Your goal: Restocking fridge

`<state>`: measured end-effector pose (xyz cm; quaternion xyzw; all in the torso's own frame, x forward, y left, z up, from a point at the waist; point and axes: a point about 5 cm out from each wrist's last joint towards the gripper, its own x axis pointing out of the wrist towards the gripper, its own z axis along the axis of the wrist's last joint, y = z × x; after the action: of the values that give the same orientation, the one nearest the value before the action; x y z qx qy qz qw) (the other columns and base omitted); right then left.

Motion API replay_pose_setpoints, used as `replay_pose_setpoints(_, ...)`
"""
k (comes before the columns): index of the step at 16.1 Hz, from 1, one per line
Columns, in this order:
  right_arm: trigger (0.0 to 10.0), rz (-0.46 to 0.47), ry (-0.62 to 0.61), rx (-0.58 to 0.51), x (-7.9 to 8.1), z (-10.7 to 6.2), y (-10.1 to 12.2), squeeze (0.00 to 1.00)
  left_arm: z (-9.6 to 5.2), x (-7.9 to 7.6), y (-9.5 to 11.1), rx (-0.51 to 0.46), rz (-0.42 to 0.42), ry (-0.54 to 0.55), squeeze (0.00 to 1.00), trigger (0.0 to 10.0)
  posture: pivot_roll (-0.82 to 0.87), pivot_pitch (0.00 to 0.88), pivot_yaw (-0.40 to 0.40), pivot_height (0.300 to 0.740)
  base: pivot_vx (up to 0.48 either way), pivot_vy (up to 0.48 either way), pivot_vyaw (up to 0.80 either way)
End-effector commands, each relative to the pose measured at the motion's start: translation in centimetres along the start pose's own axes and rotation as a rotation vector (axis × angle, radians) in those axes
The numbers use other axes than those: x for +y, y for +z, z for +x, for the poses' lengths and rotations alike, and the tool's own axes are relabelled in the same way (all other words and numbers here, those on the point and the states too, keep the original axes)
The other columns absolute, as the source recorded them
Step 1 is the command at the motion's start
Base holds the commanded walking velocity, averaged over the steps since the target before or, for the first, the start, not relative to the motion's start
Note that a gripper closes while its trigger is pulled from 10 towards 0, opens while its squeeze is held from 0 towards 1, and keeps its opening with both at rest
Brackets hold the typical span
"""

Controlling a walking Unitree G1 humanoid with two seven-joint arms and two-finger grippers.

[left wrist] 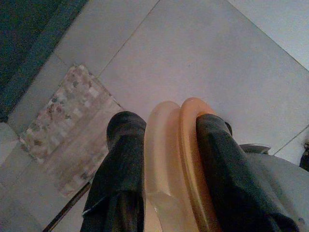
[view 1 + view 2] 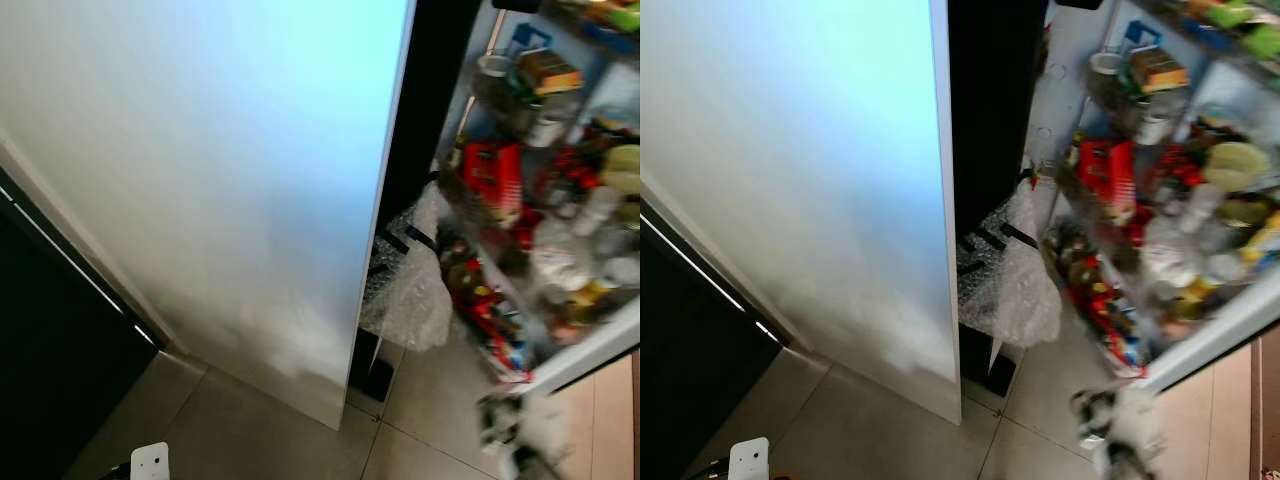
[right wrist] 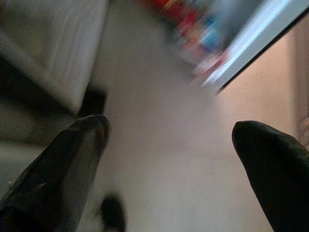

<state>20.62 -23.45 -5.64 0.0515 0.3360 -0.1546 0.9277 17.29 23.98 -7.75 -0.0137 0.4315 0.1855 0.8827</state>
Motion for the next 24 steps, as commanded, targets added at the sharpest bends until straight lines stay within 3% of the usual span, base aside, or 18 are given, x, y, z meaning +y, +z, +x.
replay_pose_setpoints(1, 10.0, -0.029, 0.031, 0.1, 0.3, -0.6, -2.3, 0.0, -0.2, -0.7, -1.3, 0.054, 0.008, -0.036, 0.0, 10.0, -0.03, 0.141, 0.0, 0.74, 0.0, 0.0, 0.0)
replay_pose_setpoints(4, 10.0, -0.096, 0.126, 0.233, 1.8, -1.8, -5.7, 0.0, -0.2, -0.7, -1.3, 0.059, 0.017, -0.038, 0.0, 10.0, -0.03, 0.14, 0.005, 0.74, 0.0, 0.0, 0.0)
replay_pose_setpoints(6, 10.0, -0.047, 0.108, 0.283, 1.8, -2.3, -6.9, 0.0, -0.2, -0.7, -1.3, 0.06, 0.028, -0.042, 0.0, 10.0, -0.03, 0.139, 0.005, 0.74, 0.0, 0.0, 0.0)
replay_pose_setpoints(10, 10.0, 0.001, 0.11, 0.309, 2.3, -2.8, -7.7, 0.0, -0.3, -0.7, -1.4, 0.065, 0.047, -0.048, 0.0, 10.0, -0.03, 0.141, 0.007, 0.74, 0.0, -0.134, 0.0)
replay_pose_setpoints(16, 10.0, -0.047, 0.118, 0.336, 1.7, -3.1, -8.4, 0.0, -0.2, -0.6, -1.3, 0.058, 0.053, -0.048, 0.0, 10.0, -0.02, 0.138, 0.009, 0.74, 0.0, -0.318, 0.0)
replay_pose_setpoints(19, 10.0, -0.125, 0.173, 0.344, 2.6, -3.3, -8.6, 0.0, -0.2, -0.6, -1.3, 0.059, 0.06, -0.049, 0.0, 10.0, -0.03, 0.123, 0.016, 0.74, 0.0, -0.375, 0.67)
replay_pose_setpoints(24, 10.0, -0.09, 0.161, 0.349, 3.8, -3.1, -8.4, 0.0, -0.2, -0.9, -1.1, 0.051, 0.061, -0.06, 0.0, 10.0, -0.03, 0.124, 0.015, 0.74, 0.0, -0.375, 0.16)
